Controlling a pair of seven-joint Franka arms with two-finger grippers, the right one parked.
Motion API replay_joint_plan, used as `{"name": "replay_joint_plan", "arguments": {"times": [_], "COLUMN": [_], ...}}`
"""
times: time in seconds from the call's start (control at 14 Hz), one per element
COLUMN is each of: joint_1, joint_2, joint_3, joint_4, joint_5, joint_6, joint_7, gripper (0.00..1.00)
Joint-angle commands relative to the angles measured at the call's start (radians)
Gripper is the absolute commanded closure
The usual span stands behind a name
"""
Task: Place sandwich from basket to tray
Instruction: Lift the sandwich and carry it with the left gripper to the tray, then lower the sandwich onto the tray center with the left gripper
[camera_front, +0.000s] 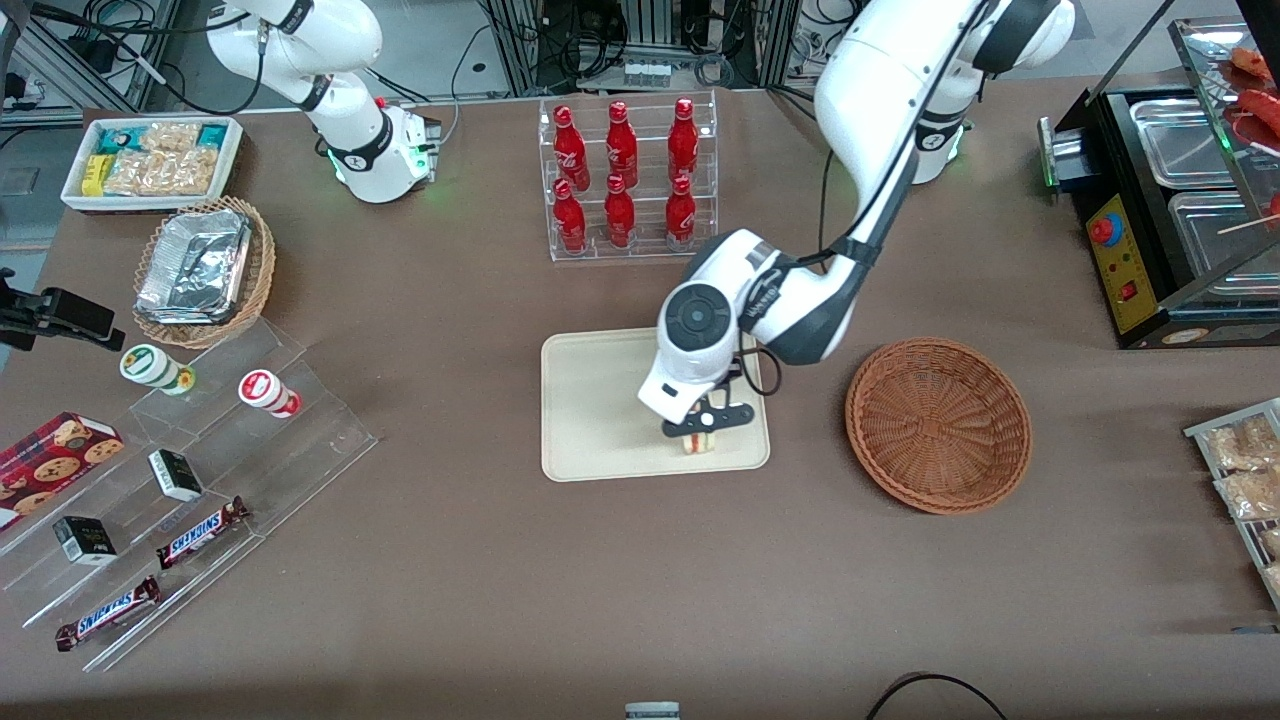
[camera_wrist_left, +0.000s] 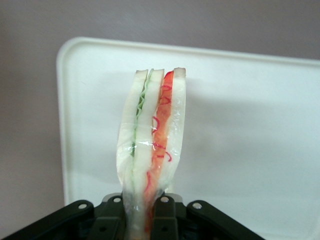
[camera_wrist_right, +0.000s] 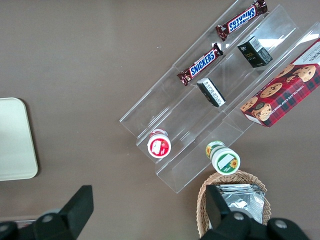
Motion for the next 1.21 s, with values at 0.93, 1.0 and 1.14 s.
{"name": "replay_joint_plan", "arguments": {"times": [0.93, 1.0, 1.14], "joint_1": [-0.082, -0.082, -0.079], "joint_2": [0.103, 0.102, 0.094], "joint_3": [0.016, 0.018, 0.018], "joint_4": [0.065, 0.065, 0.067], "joint_5": [-0.010, -0.008, -0.008], "joint_6": [0.062, 0.062, 0.064], "joint_7": [-0.120, -0.118, -0.105], "gripper": [0.56, 0.01, 0.00]}}
